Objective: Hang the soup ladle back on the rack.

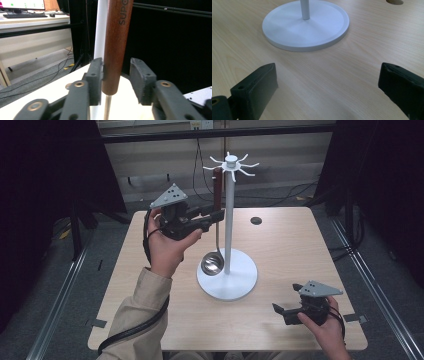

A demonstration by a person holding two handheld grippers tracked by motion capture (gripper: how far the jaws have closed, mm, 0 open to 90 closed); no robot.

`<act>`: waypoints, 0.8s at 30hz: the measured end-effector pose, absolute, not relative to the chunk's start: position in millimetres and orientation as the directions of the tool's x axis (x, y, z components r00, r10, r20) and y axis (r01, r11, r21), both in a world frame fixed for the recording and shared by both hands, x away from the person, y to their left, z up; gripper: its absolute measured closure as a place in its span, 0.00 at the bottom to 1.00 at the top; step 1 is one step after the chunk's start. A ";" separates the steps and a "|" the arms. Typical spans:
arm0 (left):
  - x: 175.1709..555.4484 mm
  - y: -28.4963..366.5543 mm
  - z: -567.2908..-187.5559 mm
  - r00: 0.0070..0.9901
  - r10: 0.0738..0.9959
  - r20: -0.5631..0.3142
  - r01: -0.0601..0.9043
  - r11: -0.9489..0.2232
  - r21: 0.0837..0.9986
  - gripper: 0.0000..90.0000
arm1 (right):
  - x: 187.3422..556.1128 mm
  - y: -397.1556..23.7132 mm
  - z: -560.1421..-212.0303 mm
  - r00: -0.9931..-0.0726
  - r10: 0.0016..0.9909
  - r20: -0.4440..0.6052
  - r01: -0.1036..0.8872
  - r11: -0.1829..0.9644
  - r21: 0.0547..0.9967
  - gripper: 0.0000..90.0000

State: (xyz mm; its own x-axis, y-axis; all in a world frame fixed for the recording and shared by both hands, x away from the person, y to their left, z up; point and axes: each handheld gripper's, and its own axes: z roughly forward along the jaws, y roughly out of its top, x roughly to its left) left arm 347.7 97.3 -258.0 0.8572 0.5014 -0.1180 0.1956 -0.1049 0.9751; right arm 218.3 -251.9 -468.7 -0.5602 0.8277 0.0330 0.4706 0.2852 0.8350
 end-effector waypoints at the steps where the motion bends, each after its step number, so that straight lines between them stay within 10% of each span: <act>1: 347.1 98.0 -257.9 0.856 0.505 -0.115 0.197 -0.112 0.974 0.61 | 218.2 -251.7 -468.9 -0.560 0.828 0.033 0.471 0.285 0.835 0.02; 24: 335.4 125.6 -294.6 0.827 0.558 -0.071 0.201 -0.175 0.964 0.27 | 221.7 -245.4 -468.9 -0.576 0.817 0.027 0.464 0.299 0.834 0.02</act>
